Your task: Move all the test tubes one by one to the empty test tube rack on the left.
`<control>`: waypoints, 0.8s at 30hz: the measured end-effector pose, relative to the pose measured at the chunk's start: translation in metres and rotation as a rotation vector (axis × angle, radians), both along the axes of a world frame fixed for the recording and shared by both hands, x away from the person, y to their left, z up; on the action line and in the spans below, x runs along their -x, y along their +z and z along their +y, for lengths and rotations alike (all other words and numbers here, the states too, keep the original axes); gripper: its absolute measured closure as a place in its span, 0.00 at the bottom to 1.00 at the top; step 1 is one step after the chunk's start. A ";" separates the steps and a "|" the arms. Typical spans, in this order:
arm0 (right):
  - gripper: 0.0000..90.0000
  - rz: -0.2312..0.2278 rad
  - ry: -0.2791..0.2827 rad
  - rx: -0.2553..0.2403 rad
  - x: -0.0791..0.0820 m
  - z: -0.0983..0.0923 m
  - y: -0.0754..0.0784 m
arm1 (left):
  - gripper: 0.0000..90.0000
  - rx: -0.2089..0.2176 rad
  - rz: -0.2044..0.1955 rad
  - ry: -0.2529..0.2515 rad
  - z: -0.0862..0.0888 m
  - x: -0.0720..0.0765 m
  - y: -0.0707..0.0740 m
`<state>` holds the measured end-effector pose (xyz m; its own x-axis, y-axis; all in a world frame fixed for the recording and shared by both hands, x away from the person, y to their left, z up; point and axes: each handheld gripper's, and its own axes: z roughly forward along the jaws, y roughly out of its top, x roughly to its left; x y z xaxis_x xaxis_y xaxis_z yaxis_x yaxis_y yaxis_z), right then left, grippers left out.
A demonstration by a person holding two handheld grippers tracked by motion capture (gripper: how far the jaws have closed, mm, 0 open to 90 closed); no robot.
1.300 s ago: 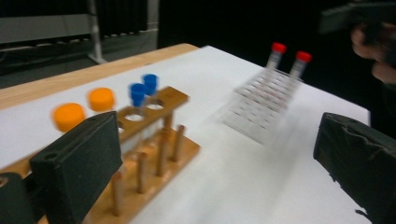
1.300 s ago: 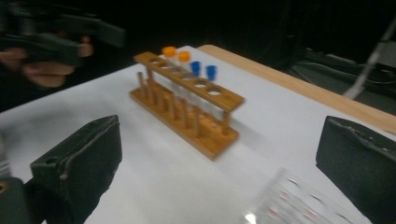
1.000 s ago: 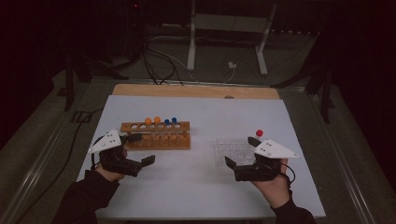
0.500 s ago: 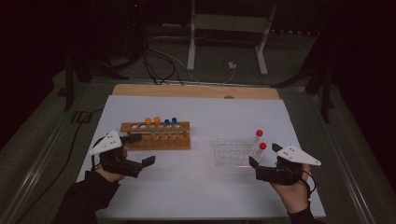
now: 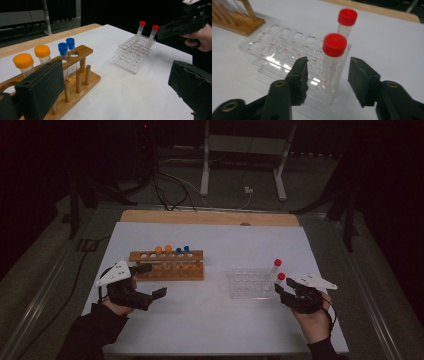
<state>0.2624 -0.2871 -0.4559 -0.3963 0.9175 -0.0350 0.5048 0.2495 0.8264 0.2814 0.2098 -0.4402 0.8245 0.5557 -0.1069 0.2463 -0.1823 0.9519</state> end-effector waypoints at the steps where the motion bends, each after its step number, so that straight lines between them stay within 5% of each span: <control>1: 0.60 0.009 0.004 0.000 -0.002 0.000 -0.001 | 0.01 0.001 0.001 -0.001 0.000 0.000 0.000; 17: 0.83 0.047 -0.003 0.005 -0.017 0.004 -0.008 | 0.01 -0.002 -0.001 -0.002 -0.001 0.000 -0.001; 24: 0.84 -0.001 -0.006 0.008 -0.012 0.006 0.009 | 0.01 0.000 -0.002 -0.001 -0.001 0.000 0.001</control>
<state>0.2743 -0.2812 -0.4468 -0.3903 0.9197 -0.0433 0.5053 0.2533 0.8249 0.2814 0.2091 -0.4391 0.8250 0.5553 -0.1054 0.2447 -0.1828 0.9522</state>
